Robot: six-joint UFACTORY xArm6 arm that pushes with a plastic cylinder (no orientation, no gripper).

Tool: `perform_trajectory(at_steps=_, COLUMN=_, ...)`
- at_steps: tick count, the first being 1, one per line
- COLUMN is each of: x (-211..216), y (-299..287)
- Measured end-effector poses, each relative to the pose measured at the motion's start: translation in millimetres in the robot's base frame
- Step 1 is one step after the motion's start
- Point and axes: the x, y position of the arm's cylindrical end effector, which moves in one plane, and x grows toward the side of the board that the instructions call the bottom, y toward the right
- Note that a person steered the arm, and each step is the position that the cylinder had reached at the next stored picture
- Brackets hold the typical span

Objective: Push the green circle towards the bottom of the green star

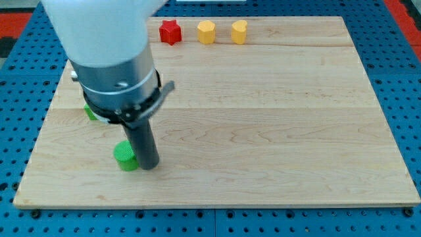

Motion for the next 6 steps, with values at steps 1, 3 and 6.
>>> perform_trajectory(at_steps=1, x=26, y=-2)
perform_trajectory(at_steps=3, x=18, y=-35)
perform_trajectory(at_steps=6, x=-32, y=14)
